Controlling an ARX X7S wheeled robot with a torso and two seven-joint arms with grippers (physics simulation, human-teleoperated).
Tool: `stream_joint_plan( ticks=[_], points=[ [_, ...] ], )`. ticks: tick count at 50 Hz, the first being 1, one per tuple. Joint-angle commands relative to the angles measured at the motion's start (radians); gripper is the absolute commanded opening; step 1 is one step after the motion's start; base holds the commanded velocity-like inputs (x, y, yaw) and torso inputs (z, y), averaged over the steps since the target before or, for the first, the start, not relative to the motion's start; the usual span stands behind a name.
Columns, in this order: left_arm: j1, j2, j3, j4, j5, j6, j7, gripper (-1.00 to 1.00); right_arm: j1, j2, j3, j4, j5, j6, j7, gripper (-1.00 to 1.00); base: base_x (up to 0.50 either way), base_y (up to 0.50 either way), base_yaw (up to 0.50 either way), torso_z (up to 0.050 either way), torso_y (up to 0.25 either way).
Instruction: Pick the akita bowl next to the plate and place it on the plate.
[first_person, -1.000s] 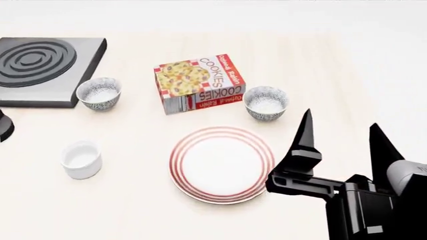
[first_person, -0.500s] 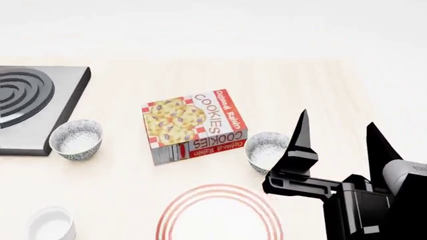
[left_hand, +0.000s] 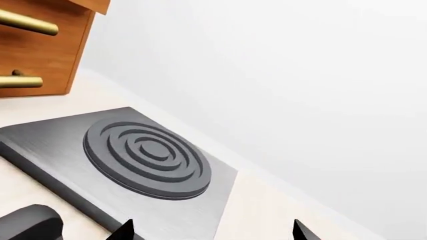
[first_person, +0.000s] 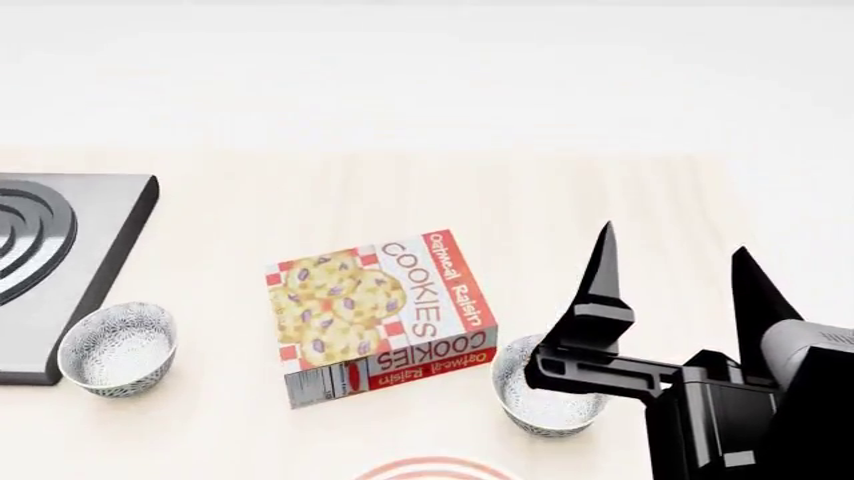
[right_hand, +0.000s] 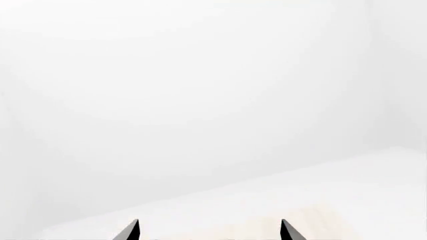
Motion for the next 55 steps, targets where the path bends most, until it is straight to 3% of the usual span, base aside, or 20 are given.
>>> stream_joint_plan(
  ticks=[1,10,19,30,42,55],
  points=[
    [0.004,-0.006,0.002,0.014,-0.009,-0.008,-0.012,1.0,-0.001,0.006,-0.008,0.003,-0.001,-0.001,0.002,1.0,0.5,0.0,0.0,0.0,0.0],
    [0.003,-0.01,0.007,0.006,-0.01,-0.004,-0.01,1.0,0.029,0.011,-0.035,0.058,-0.031,0.047,0.047,1.0,0.17,0.0,0.0,0.0,0.0],
    [0.002,-0.011,0.01,0.0,-0.011,0.0,-0.012,1.0,0.192,0.053,-0.057,0.199,0.041,0.291,0.109,1.0,0.0,0.0,0.0,0.0,0.0],
    [0.004,-0.014,0.013,0.007,-0.017,-0.005,-0.022,1.0,0.337,0.079,-0.16,0.395,-0.043,0.347,0.111,1.0,0.0,0.0,0.0,0.0,0.0],
    [0.003,-0.011,0.019,-0.023,-0.01,0.021,-0.007,1.0,0.475,0.112,-0.291,0.503,-0.068,0.417,0.023,1.0,0.0,0.0,0.0,0.0,0.0],
    [-0.006,-0.01,0.027,-0.06,0.005,0.052,0.007,1.0,0.587,0.073,-0.302,0.717,-0.016,0.537,-0.024,1.0,0.0,0.0,0.0,0.0,0.0]
  ],
)
